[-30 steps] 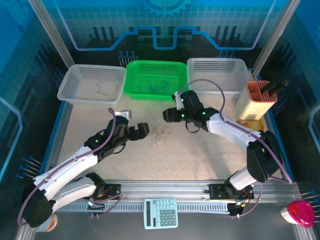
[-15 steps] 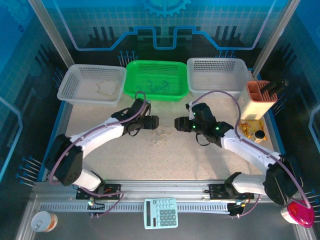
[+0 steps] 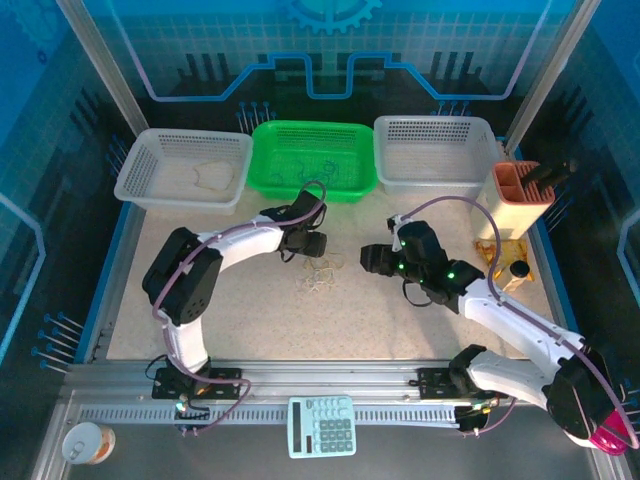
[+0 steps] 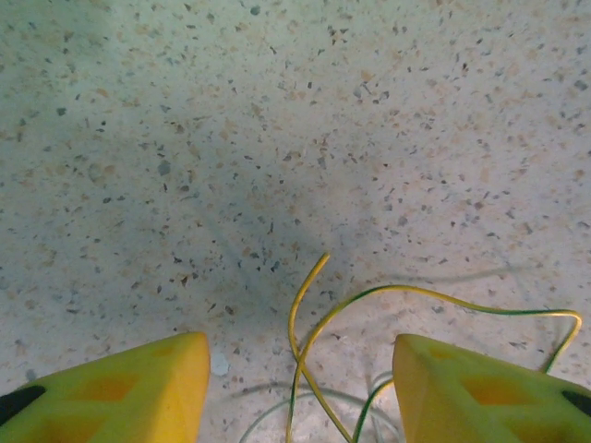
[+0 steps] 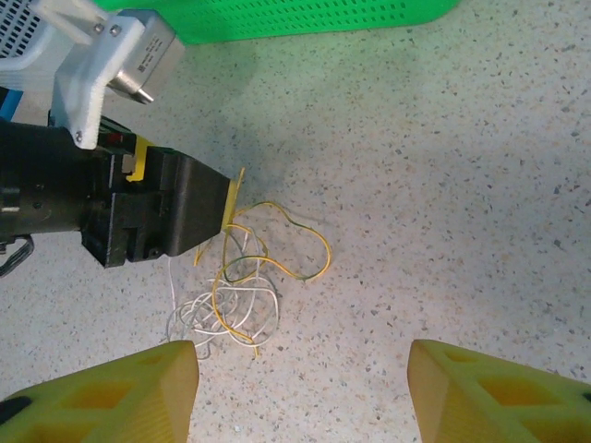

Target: Untangle the cables

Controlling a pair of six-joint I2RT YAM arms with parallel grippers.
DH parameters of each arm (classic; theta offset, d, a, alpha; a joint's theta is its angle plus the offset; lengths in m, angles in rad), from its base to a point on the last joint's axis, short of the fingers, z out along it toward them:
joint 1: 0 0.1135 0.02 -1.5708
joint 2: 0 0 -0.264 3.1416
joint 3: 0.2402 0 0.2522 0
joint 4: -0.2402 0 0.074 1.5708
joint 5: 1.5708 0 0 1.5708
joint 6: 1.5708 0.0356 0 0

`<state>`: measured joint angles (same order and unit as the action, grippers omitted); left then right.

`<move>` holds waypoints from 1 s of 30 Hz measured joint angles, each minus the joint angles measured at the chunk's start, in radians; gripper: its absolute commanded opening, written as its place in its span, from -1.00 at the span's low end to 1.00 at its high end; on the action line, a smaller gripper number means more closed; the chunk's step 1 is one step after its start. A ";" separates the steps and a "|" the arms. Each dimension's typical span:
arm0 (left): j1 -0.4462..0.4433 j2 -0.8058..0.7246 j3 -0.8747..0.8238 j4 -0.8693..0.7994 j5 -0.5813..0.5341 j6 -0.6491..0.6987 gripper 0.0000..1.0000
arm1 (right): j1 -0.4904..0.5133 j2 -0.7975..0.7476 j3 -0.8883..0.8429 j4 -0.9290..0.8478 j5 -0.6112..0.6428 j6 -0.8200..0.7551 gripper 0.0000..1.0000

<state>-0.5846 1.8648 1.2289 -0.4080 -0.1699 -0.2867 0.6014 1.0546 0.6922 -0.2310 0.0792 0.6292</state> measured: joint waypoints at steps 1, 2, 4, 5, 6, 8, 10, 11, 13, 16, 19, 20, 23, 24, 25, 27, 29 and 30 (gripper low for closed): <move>0.000 0.012 0.006 0.000 -0.002 0.002 0.05 | 0.000 -0.002 -0.004 0.000 0.000 0.000 0.25; 0.000 0.020 0.010 0.001 -0.002 0.003 0.02 | 0.000 -0.003 -0.006 -0.002 0.000 0.000 0.25; 0.000 0.038 0.020 0.000 -0.005 0.006 -0.02 | 0.000 -0.003 -0.008 -0.005 0.000 0.002 0.25; 0.000 0.045 0.024 0.000 -0.008 0.007 -0.05 | 0.000 -0.003 -0.008 -0.004 0.000 0.004 0.24; 0.000 0.051 0.028 0.000 -0.010 0.008 -0.06 | 0.000 -0.003 -0.009 -0.004 0.000 0.004 0.24; 0.000 0.060 0.035 0.000 -0.011 0.010 -0.11 | 0.000 -0.003 -0.011 -0.003 0.000 0.006 0.24; 0.000 0.068 0.045 0.001 -0.013 0.010 -0.17 | 0.000 -0.004 -0.014 -0.004 0.000 0.008 0.25; 0.000 0.071 0.047 0.001 -0.013 0.010 -0.20 | 0.000 -0.004 -0.015 -0.004 0.000 0.008 0.24; 0.000 0.078 0.051 0.001 -0.014 0.010 -0.26 | 0.000 -0.004 -0.016 -0.003 0.000 0.008 0.24; 0.000 0.088 0.053 0.001 -0.014 0.010 -0.31 | 0.000 -0.004 -0.016 -0.003 -0.001 0.008 0.25; 0.000 0.098 0.053 0.002 -0.014 0.010 -0.41 | 0.000 -0.004 -0.016 -0.003 -0.002 0.008 0.25; 0.000 0.101 0.053 0.001 -0.014 0.010 -0.45 | 0.000 -0.004 -0.017 -0.003 -0.004 0.008 0.24; 0.000 0.104 0.053 0.001 -0.014 0.011 -0.65 | 0.000 -0.003 -0.017 -0.001 -0.008 0.007 0.24; 0.000 0.104 0.053 0.002 -0.014 0.013 -0.75 | 0.000 -0.003 -0.016 0.000 -0.009 0.007 0.24; 0.000 0.104 0.053 0.002 -0.013 0.019 -0.86 | 0.000 -0.003 -0.016 0.003 -0.011 0.007 0.24; 0.000 0.103 0.053 0.001 -0.014 0.020 -1.00 | 0.000 -0.002 -0.016 0.011 -0.019 0.005 0.25; 0.000 0.094 0.053 -0.003 -0.013 0.031 -1.00 | 0.000 0.004 -0.016 0.024 -0.032 -0.001 0.28; 0.000 0.082 0.053 -0.007 -0.013 0.031 -1.00 | 0.000 0.010 -0.016 0.031 -0.038 -0.005 0.30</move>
<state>-0.5846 1.9472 1.2823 -0.4152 -0.1829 -0.2558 0.6018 1.0645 0.6758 -0.1997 0.0410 0.6243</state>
